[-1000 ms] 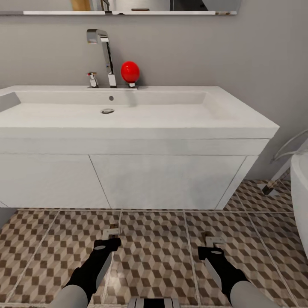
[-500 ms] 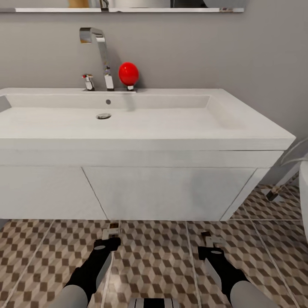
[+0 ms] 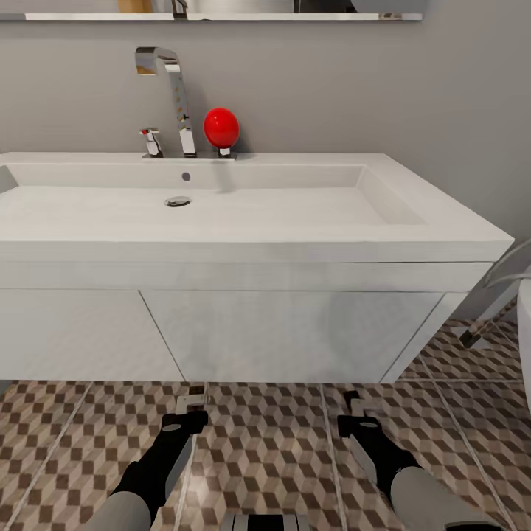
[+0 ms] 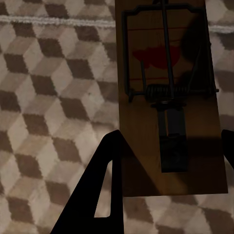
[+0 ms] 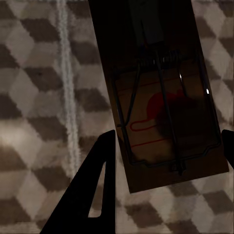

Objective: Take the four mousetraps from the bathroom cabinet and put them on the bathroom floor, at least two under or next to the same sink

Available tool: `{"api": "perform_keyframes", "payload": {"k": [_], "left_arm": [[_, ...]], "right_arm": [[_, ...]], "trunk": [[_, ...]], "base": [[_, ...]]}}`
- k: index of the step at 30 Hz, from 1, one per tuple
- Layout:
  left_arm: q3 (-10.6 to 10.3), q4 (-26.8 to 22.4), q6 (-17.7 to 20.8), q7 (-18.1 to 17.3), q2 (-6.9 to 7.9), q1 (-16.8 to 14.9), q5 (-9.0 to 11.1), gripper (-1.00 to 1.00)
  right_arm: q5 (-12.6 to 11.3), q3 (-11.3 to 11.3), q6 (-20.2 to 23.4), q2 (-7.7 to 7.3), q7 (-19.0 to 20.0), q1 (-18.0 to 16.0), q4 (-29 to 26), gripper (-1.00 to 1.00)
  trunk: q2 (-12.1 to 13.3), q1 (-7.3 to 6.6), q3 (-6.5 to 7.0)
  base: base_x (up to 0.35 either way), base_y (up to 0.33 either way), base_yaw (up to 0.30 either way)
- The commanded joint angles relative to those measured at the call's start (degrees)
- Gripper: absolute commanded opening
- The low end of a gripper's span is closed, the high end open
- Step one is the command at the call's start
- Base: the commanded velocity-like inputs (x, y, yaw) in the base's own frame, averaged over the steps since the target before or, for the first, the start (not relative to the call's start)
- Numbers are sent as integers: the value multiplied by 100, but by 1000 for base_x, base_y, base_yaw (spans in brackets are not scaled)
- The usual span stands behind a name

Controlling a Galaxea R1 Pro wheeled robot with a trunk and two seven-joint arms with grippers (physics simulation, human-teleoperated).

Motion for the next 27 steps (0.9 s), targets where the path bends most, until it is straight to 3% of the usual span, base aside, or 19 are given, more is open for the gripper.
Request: {"api": "perform_keyframes", "payload": {"k": [1, 3, 6, 27], "left_arm": [[17, -9, 44, 7, -5, 2, -33, -100], [14, 9, 61, 6, 5, 0, -22, -100], [13, 28, 77, 5, 17, -3, -11, -100], [13, -41, 38, 14, 14, -1, -44, -100]], "right_arm": [[-56, 31, -125, 7, -25, -130, 209, -100], [-40, 31, -451, 17, -17, -311, 584, -100], [-27, 38, -607, 21, -14, -381, 737, -100], [-24, 75, -804, 22, -5, -399, 857, -100]], "trunk": [[-2, -1, -5], [-2, -1, -5], [-2, -1, -5], [-2, -1, -5]], "base": [[0, 0, 0], [0, 0, 0], [0, 0, 0], [32, 0, 0]]}}
